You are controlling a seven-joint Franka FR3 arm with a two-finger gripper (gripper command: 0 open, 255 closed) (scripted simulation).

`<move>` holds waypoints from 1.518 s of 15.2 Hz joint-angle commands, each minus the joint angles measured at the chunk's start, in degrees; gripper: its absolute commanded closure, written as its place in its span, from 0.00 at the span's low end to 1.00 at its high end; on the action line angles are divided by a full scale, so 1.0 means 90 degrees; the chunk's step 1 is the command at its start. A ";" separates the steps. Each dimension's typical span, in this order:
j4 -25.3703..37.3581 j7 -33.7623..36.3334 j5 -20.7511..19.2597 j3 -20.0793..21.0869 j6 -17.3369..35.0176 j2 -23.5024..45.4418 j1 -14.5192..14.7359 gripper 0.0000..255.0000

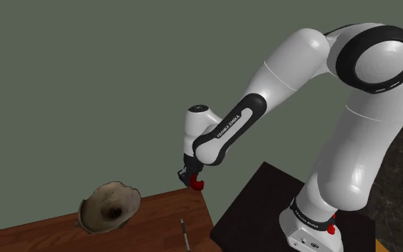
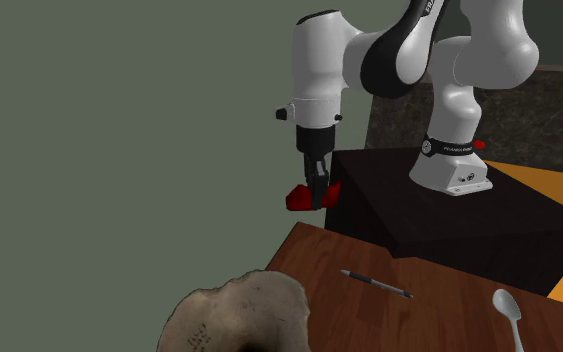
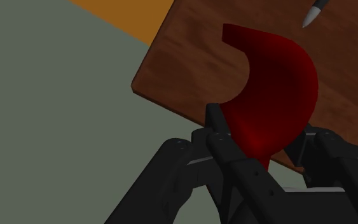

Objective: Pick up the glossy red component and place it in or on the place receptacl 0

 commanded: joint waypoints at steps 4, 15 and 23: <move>0.0038 -0.0035 0.0100 0.0020 -0.0485 -0.0450 -0.0010 1.00; 0.0260 -0.0067 0.0220 -0.0008 -0.1543 -0.1296 -0.0015 1.00; 0.1025 0.0404 0.0068 0.0188 -0.1999 -0.1021 0.0094 1.00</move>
